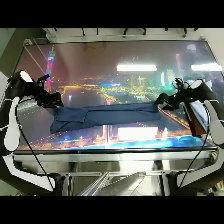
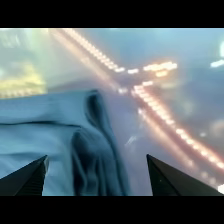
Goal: Fold the shirts.
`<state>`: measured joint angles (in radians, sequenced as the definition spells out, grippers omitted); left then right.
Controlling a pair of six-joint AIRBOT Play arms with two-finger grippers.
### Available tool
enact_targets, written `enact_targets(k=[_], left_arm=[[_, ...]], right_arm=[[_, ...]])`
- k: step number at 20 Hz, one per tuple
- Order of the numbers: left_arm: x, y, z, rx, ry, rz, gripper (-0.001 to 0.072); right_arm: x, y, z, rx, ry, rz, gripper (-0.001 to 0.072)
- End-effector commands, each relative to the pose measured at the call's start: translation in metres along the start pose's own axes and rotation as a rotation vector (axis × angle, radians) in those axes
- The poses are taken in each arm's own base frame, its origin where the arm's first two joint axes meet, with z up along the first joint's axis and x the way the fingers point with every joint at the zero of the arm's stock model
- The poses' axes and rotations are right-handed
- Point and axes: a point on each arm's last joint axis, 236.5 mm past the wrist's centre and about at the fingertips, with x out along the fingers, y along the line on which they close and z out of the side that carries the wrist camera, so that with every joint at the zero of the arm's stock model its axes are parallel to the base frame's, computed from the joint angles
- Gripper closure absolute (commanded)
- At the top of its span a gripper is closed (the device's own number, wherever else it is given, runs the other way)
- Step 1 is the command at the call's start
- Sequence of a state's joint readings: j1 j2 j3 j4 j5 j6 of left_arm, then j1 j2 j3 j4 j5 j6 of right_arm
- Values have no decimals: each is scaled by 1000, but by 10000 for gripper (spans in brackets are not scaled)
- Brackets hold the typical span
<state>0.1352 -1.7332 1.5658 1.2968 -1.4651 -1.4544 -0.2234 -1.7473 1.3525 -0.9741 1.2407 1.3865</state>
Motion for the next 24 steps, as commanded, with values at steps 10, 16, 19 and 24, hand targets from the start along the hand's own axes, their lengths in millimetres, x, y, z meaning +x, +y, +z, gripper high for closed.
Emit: enact_targets(k=[10,16,19,24], left_arm=[[-97,-18,2,-18,-251,32,698],[-105,-61,-4,83,-275,25,698],[-83,-91,-18,153,-215,13,698],[-7,-176,-68,332,-89,-6,698]], right_arm=[[1,8,-19,-36,151,210,6],[42,50,-33,-108,220,295,352],[27,58,-43,-183,241,296,692],[-35,31,-58,-270,194,7,691]])
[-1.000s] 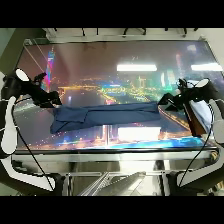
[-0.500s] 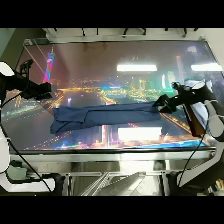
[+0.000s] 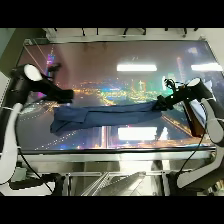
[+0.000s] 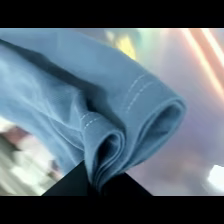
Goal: Fold the shirts.
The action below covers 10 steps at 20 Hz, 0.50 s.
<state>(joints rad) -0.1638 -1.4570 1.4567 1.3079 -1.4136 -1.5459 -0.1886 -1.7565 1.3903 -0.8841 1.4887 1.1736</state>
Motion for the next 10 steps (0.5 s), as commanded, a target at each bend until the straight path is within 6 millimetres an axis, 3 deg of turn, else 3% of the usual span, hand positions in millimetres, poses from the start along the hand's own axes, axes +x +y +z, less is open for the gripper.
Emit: enact_targets(k=[1,4,7,10], left_arm=[[49,-74,-21,137,18,-29,698],[89,-147,-9,205,-85,-82,698],[132,-207,-6,296,-67,-110,698],[169,-239,-15,335,5,-110,698]], right_arm=[[-37,2,-23,-11,-20,-161,691],[-58,33,-33,2,-85,-155,691],[-79,71,-42,-40,-144,-119,691],[-99,92,-49,-49,-214,-129,691]])
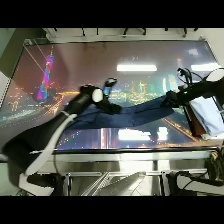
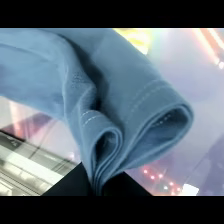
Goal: Fold the shirts.
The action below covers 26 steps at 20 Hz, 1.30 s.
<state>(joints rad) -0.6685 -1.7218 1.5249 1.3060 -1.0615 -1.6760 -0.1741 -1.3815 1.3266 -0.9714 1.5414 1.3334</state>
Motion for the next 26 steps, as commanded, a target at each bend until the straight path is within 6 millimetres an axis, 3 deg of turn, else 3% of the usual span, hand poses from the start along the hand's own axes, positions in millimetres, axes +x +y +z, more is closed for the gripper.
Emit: enact_targets(k=[1,6,8,10,12,14,17,19,23,26], left_arm=[[50,-43,0,38,56,-17,698],[74,-77,-8,63,145,-23,698],[63,-85,-5,85,142,-25,698],[39,-76,3,77,121,-20,698],[19,-49,1,44,123,-6,698],[-11,-14,-16,30,153,15,698],[-67,40,-42,-29,107,36,698],[-105,81,-69,-117,55,61,698],[-167,173,-134,-307,-14,195,698],[-207,222,-167,-436,-88,270,698]], right_arm=[[-29,26,-6,-10,-78,0,691],[-46,53,-8,-47,-139,51,691],[-47,56,-9,-49,-140,60,691],[-47,56,-8,-52,-142,59,691],[-47,58,-8,-51,-144,68,692],[-48,65,-7,-51,-146,96,691],[-49,93,0,-77,-176,168,692],[-38,118,7,-129,-199,173,692],[10,188,20,-225,-207,225,692],[75,231,14,-255,-108,256,693]])
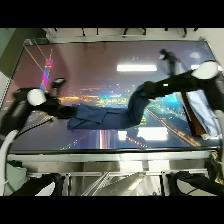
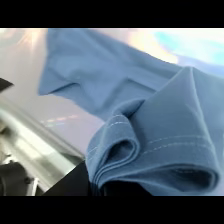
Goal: Fold the shirts.
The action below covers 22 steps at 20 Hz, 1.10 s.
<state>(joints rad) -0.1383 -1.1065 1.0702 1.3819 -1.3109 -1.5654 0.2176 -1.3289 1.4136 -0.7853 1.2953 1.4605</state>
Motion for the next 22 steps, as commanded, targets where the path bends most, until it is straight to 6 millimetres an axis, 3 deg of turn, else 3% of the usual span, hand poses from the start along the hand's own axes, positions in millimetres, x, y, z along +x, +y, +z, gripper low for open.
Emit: enact_targets(k=[1,3,6,9,12,15,18,19,20,21,22], left_arm=[[-36,75,-25,-162,-94,92,698],[-54,95,-21,-245,-182,105,698],[-66,98,-13,-282,-253,88,698],[-55,96,-13,-277,-217,77,698],[-38,86,-14,-240,-152,58,698],[-23,77,-16,-181,-96,51,698],[-21,75,-16,-165,-87,54,698],[-21,75,-17,-166,-87,55,698],[-21,76,-17,-167,-85,55,698],[-21,76,-17,-167,-84,55,698],[-21,76,-17,-167,-86,55,698]], right_arm=[[83,39,-2,-18,54,48,692],[136,54,-4,-28,65,62,692],[216,73,-1,12,34,112,692],[286,82,-1,109,5,182,692],[329,90,-10,190,20,241,691],[338,94,-14,209,34,278,690],[323,108,-12,204,74,382,678],[313,115,-10,201,89,440,539],[299,123,-7,209,117,516,214],[280,131,-3,210,142,593,119],[259,136,2,203,165,660,121]])
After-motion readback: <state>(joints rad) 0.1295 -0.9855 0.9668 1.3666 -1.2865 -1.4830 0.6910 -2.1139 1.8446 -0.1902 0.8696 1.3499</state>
